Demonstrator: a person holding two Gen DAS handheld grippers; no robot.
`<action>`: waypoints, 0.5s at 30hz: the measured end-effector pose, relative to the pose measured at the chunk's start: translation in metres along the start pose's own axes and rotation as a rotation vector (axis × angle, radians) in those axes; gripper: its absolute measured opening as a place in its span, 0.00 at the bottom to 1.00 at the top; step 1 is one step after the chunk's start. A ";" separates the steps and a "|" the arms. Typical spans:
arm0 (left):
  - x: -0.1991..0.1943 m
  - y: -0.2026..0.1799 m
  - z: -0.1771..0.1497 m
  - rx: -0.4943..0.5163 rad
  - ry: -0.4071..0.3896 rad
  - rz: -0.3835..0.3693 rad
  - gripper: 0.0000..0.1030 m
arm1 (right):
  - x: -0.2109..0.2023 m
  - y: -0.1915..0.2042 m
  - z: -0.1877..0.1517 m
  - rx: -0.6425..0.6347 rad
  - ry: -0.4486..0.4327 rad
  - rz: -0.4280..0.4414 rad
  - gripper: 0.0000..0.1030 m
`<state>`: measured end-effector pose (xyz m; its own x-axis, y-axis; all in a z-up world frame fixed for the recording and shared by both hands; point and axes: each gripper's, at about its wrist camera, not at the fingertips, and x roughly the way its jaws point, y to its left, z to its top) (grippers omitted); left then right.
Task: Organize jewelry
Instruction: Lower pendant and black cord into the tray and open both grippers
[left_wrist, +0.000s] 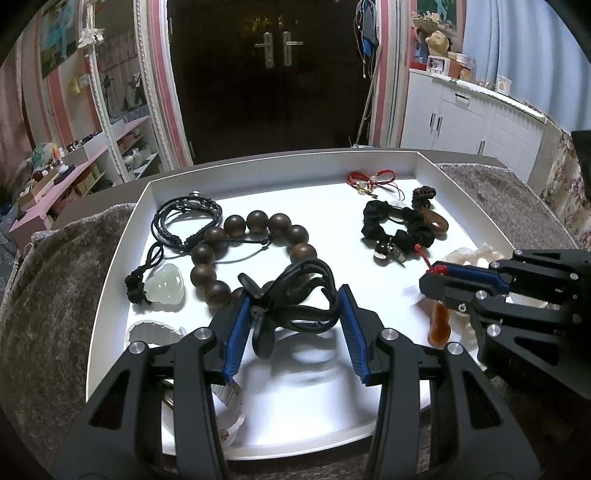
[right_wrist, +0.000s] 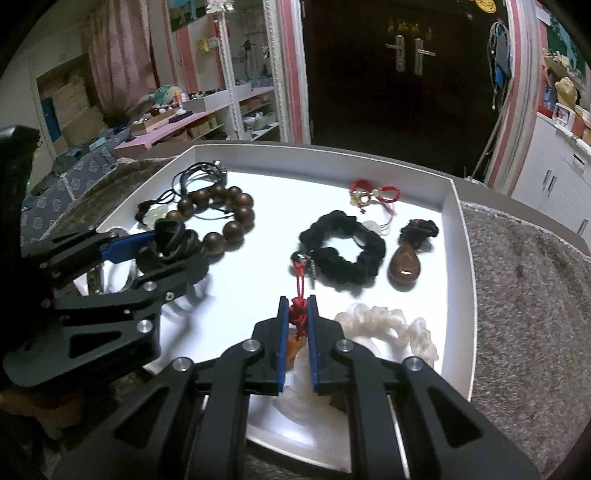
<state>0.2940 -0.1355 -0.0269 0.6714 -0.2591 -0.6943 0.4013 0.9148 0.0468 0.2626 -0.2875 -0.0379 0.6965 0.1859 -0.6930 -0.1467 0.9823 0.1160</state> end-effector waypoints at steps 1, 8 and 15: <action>0.000 0.000 0.000 0.000 -0.001 0.000 0.44 | -0.001 -0.001 0.000 0.003 -0.001 0.003 0.09; -0.002 0.000 -0.002 0.007 0.005 -0.012 0.44 | 0.000 -0.001 0.000 0.011 -0.006 0.004 0.11; -0.001 -0.003 -0.006 0.021 0.022 -0.014 0.45 | -0.002 -0.004 0.001 0.021 -0.009 0.002 0.11</action>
<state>0.2884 -0.1366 -0.0306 0.6518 -0.2650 -0.7106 0.4240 0.9042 0.0517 0.2623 -0.2923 -0.0365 0.7028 0.1879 -0.6861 -0.1333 0.9822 0.1324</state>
